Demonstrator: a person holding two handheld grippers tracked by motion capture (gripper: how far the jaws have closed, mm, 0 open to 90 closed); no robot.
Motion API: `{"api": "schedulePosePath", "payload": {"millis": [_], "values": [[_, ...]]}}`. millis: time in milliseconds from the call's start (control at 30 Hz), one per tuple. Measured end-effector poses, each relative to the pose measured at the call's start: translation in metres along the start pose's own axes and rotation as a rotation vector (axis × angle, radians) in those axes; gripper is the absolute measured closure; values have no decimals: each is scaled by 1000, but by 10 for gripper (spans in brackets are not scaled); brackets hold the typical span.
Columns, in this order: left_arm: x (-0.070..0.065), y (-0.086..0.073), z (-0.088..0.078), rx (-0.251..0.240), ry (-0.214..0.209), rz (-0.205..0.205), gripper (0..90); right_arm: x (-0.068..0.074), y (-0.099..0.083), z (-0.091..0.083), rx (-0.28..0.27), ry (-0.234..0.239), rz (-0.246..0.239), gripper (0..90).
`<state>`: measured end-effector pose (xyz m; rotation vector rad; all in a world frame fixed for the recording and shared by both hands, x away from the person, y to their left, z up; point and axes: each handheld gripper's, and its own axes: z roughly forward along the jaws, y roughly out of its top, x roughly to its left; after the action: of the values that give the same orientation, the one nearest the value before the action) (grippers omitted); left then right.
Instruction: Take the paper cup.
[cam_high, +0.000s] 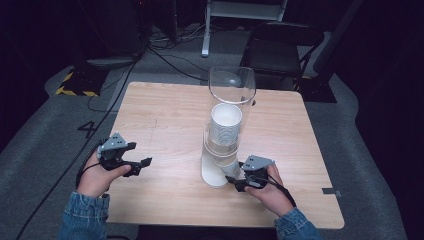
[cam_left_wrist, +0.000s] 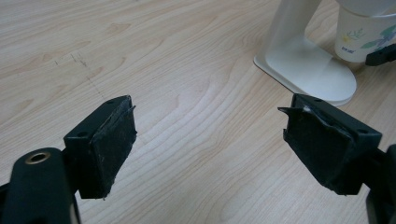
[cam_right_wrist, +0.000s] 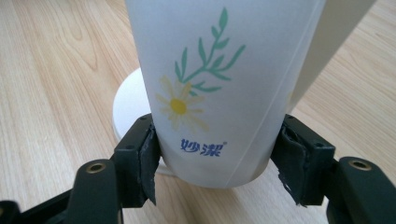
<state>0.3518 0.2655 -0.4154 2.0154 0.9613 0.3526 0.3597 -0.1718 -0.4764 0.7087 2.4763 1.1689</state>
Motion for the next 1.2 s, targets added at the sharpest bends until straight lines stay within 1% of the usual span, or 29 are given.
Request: {"api": "schedulePosePath", "payload": {"millis": [67, 133, 300, 333, 500, 633, 733, 867, 933, 1000, 1067, 1100, 1167, 1200], "values": [[0, 1, 1, 3, 3, 4, 165, -1, -2, -3, 3, -2, 3, 372], [0, 1, 1, 0, 1, 0, 164, -2, -3, -5, 6, -4, 5, 372], [0, 2, 3, 10, -3, 11, 165, -6, -8, -14, 23, -24, 5, 372], [0, 2, 4, 7, -4, 4, 164, -7, -9, -16, 25, -29, 9, 372], [0, 3, 6, 6, -6, 8, 165, -14, -14, -28, 32, -62, 23, 372], [-1, 4, 7, 8, -11, 4, 165, -21, -16, -34, 25, -84, 38, 372], [0, 4, 6, 9, -7, 7, 164, -28, -17, -40, 4, -105, 59, 372], [0, 3, 6, 8, -5, 7, 164, -37, -20, -46, -49, -145, 112, 373], [0, 3, 6, 11, -5, 10, 165, -42, -21, -47, -81, -174, 154, 373], [0, 3, 6, 12, -5, 11, 164, -48, -23, -48, -111, -207, 191, 373], [-1, 1, 6, 10, -3, -1, 164, -53, -25, -48, -132, -249, 226, 372], [0, 1, 6, 12, 2, 7, 165, -55, -25, -49, -146, -266, 242, 373], [0, 0, 5, 13, 5, 7, 164, -60, -26, -49, -166, -297, 270, 372], [0, -1, 5, 15, 3, -4, 165, -62, -26, -49, -172, -311, 279, 372]]}}
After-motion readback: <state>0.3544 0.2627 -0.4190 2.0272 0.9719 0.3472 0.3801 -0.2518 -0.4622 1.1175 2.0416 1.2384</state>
